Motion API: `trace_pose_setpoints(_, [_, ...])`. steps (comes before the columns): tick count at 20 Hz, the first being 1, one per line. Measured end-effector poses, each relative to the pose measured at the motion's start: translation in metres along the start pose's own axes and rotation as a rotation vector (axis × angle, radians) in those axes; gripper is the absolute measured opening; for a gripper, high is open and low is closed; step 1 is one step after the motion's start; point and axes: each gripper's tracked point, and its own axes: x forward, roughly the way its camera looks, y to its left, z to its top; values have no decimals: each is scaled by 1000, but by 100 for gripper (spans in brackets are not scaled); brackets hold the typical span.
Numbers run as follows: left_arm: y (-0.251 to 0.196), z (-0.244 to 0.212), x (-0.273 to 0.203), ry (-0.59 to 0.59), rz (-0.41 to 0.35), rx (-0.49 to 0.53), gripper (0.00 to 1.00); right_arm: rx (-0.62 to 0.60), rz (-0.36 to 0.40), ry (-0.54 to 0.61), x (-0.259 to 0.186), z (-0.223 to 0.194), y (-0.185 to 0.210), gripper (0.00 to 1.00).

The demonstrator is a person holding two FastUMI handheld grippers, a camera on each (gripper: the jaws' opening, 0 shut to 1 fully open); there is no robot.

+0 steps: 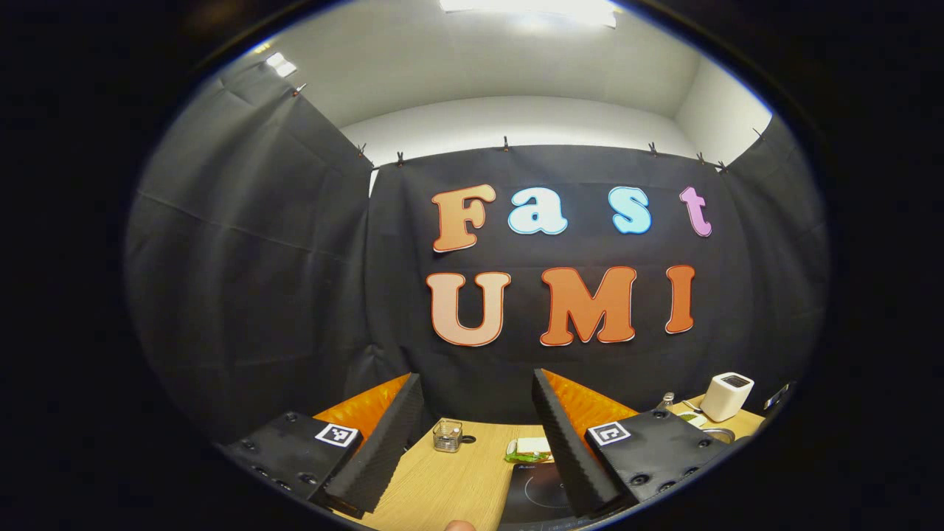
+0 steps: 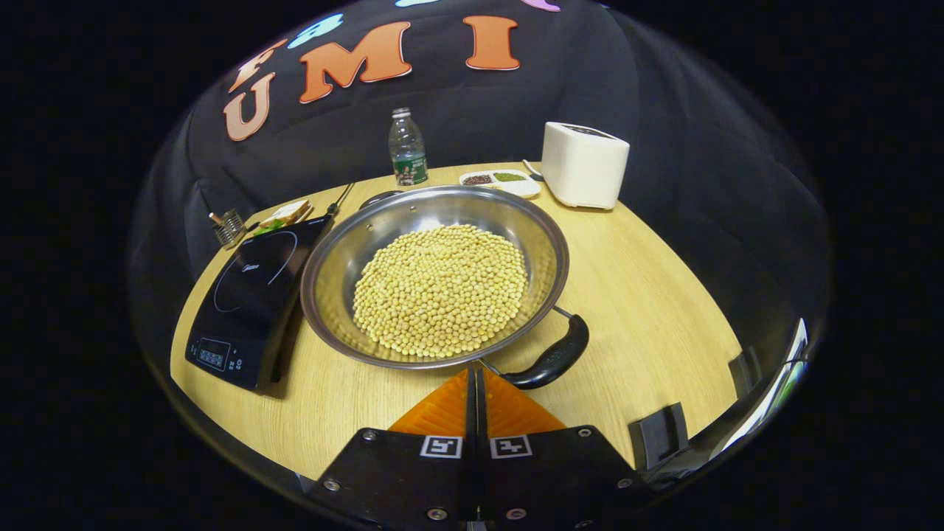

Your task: First push the handle of the pot to place it horizontally, then grasp the pot with both hands and set it on the induction cooktop.

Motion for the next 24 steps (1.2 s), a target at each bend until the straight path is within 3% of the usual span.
trace_pose_setpoints(24, [-6, -21, 30, 38, 18, -3, 99, 43, -116, 3, 30, 44, -68, 0])
